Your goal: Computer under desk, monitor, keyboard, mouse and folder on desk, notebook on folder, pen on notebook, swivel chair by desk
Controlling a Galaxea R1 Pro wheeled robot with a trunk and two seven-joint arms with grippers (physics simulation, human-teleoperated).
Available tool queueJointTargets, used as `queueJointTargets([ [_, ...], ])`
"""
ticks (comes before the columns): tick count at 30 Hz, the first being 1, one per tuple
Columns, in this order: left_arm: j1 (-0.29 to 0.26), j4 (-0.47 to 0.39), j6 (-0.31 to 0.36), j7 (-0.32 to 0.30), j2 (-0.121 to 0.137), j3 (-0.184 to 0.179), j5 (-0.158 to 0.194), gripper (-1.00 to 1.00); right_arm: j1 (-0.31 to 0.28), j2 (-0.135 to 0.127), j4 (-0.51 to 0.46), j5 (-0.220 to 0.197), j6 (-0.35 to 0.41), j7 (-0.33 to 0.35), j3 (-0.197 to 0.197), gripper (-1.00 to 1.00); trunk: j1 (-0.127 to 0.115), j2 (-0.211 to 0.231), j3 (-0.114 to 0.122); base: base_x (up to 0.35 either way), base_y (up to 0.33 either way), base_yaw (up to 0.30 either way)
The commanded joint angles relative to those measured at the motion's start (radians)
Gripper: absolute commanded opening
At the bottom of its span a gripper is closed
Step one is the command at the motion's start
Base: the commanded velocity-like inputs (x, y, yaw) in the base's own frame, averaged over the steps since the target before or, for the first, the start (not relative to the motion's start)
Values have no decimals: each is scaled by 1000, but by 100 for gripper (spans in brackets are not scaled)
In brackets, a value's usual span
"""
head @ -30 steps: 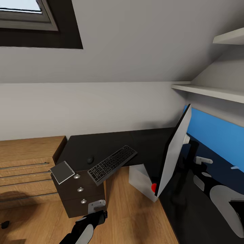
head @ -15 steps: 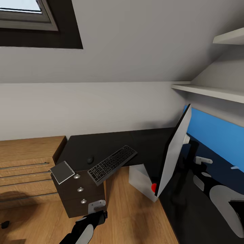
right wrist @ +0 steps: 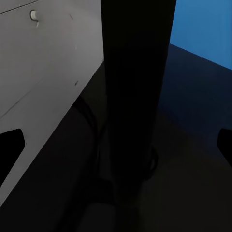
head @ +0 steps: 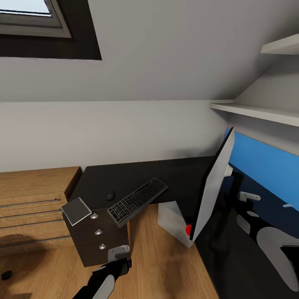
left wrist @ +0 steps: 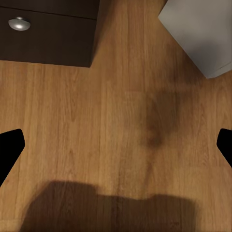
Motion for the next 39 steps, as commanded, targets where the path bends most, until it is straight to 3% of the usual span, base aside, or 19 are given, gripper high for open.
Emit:
queueJointTargets([
  [1, -1, -2, 1, 9, 1, -3, 8, 100, -1, 0, 1, -5, -3, -3, 7, 100, 0, -1, -1, 0, 0, 0],
  [25, -1, -2, 0, 10, 0, -3, 8, 100, -1, 1, 1, -5, -3, -3, 8, 100, 92, -169, -76, 0, 0, 0],
  [39, -1, 1, 0, 9, 4, -3, 7, 100, -1, -3, 4, -5, 38, -56, 7, 100, 92, -169, -76, 34, 34, 0],
])
